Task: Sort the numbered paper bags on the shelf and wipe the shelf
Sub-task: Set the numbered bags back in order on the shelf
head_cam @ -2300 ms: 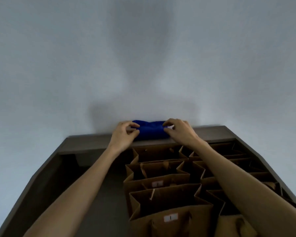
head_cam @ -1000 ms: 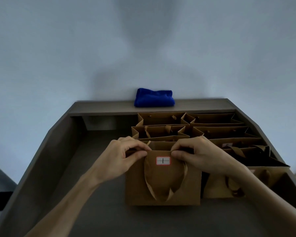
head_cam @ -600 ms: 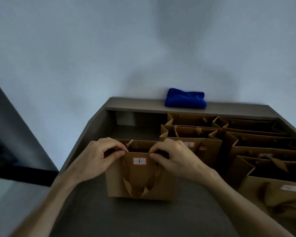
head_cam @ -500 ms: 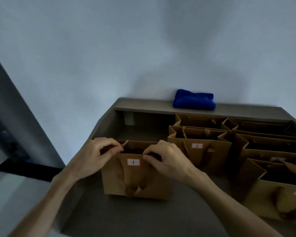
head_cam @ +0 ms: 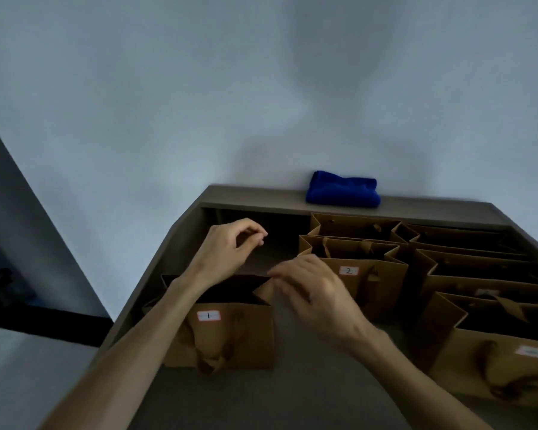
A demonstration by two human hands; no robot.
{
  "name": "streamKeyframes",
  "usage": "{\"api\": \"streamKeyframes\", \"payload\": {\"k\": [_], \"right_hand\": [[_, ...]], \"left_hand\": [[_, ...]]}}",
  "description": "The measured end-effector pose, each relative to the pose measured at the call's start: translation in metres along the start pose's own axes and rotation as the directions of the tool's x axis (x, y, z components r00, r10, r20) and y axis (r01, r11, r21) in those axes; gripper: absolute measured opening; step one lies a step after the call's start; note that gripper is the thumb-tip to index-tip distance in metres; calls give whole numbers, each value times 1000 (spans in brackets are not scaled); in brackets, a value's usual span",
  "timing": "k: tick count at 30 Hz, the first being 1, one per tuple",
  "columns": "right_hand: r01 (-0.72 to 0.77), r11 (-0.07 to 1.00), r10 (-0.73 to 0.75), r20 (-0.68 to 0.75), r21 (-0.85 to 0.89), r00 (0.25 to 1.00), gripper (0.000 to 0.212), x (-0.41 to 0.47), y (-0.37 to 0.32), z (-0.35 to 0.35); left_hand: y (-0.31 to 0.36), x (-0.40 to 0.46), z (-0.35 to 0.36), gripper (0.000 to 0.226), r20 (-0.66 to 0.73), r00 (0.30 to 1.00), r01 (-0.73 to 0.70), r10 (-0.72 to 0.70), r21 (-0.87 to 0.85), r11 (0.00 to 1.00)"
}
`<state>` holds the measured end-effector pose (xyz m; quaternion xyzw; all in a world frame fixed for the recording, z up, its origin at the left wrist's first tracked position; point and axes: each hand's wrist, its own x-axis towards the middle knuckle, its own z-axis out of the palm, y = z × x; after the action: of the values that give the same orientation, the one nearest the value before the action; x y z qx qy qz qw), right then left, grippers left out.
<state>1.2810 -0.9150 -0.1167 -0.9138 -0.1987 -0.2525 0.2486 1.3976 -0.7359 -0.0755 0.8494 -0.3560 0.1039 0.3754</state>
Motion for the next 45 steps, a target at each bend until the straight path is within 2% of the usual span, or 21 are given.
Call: {"api": "streamKeyframes", "payload": {"k": [3,5,8,10,12,14,18,23,26,28,31,34,37,45], "right_hand": [[-179,977,172,-62,-115,983,27,-10,34,-40],[-294,930,287,-65,-219,956,25,-16,56,-64],[-381,851,432,71,-361,899,25,-21,83,-90],[-398,827,500,197,-397,843,24,-20,96,-96],[-413,808,541,250,-421,803,17,-19,105,-97],[-415,819,530,245,-395,812,11,-16,106,-96],[-444,868,482,165,-222,860,18,-4,93,-93],[-478,867,498,190,-144,846,22,11,83,-87],[-426,892,448,155,-154,881,21,17,79,-82],[-368,903,397,105,-221,912,22,21,75,-77],[-216,920,253,74,-328,965,24,32,60,-69],[-127,936,145,30,-329,989,24,48,41,-52],[-163,961,170,13,-221,985,23,59,27,-23],[-211,976,200,155,59,967,21,68,12,55]], "left_hand": [[-7,4,21,17,56,998,-37,33,65,997],[-15,0,33,20,132,991,-11,-1,93,996],[-22,-2,41,22,196,980,8,-35,133,991],[-23,-1,42,23,184,983,-11,-16,147,989],[-22,0,42,24,157,988,-9,-15,152,988],[-22,-1,43,25,135,991,-1,-20,156,988],[-23,-4,44,30,112,994,-16,-5,185,983],[-20,-14,42,35,38,999,-1,-5,149,989],[-16,-14,37,36,1,1000,13,-13,71,997],[-14,-9,28,35,-26,999,26,-26,-2,1000],[-11,0,12,32,-52,998,29,-33,-76,997],[-12,3,-4,30,-85,996,15,-23,-87,996],[-18,3,-20,28,-121,992,31,-39,-65,997],[-47,-7,-49,25,-138,983,125,-123,12,992]]}}
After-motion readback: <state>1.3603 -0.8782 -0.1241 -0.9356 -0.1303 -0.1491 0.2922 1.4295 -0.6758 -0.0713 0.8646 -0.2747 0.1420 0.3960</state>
